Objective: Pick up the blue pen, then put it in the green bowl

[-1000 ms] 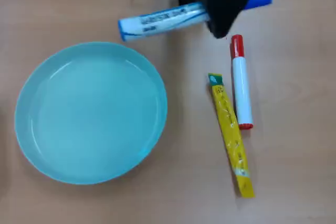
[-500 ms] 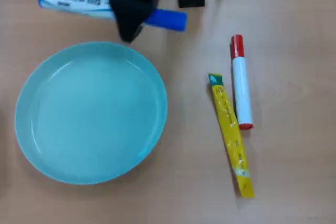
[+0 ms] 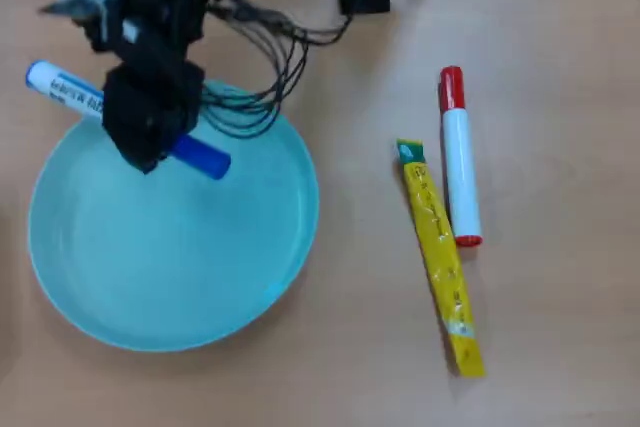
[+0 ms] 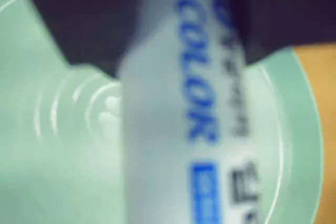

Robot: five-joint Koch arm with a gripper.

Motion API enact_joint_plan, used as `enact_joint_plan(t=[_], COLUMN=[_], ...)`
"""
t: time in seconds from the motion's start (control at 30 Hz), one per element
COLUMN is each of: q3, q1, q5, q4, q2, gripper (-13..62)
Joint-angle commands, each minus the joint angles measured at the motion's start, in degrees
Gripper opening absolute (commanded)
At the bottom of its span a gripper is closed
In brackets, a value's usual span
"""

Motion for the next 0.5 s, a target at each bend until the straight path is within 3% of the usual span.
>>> enact_joint_plan(t=[0.0,0.47], q3=[-2.2,-1.5], q1=[0.6,0.5], q5=[0.1,-0.1], q4=[-4.0,-4.0], q2=[0.7,-4.0], gripper=[-6.1,-6.0])
